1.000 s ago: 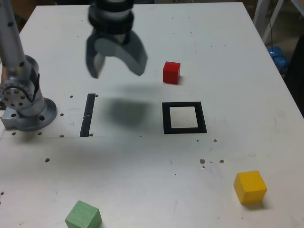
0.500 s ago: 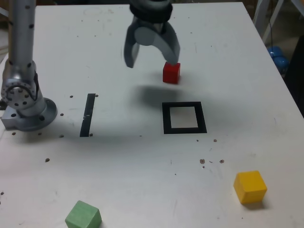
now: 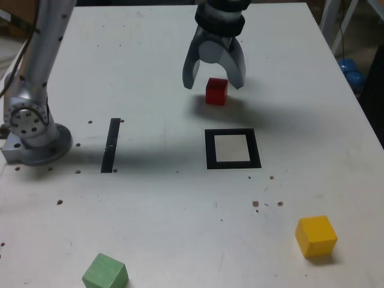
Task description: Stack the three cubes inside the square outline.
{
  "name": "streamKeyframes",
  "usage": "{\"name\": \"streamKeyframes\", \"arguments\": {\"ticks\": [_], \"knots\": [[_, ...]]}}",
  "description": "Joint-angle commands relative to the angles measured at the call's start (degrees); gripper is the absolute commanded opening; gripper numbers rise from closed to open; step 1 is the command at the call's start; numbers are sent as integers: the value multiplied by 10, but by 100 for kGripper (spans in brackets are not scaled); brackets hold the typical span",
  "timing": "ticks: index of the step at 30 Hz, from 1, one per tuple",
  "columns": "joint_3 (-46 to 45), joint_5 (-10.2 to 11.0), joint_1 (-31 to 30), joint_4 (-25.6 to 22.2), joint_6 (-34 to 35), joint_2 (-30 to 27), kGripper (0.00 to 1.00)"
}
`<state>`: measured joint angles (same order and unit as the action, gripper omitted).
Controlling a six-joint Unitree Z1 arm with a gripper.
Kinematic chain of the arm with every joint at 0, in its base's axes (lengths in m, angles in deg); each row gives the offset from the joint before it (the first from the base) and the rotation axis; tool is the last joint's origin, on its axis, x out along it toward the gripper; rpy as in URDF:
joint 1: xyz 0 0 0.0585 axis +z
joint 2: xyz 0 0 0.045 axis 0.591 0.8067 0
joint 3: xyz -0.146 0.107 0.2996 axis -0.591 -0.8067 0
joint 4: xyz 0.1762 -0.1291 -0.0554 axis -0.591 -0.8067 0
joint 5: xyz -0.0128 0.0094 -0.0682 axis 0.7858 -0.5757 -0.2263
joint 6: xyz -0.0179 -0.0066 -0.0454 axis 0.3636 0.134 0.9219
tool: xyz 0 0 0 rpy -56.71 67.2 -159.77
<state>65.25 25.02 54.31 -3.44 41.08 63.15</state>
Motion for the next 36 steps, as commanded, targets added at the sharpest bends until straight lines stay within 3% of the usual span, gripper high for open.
{"name": "streamKeyframes", "arguments": {"ticks": [1, 8, 22, 36], "knots": [[5, 0, 4, -2, -3, 8, 89], [9, -1, 16, -2, -13, 26, 80], [12, 0, 18, 12, -21, 38, 40], [2, -7, 15, 21, -22, 40, 36]]}}
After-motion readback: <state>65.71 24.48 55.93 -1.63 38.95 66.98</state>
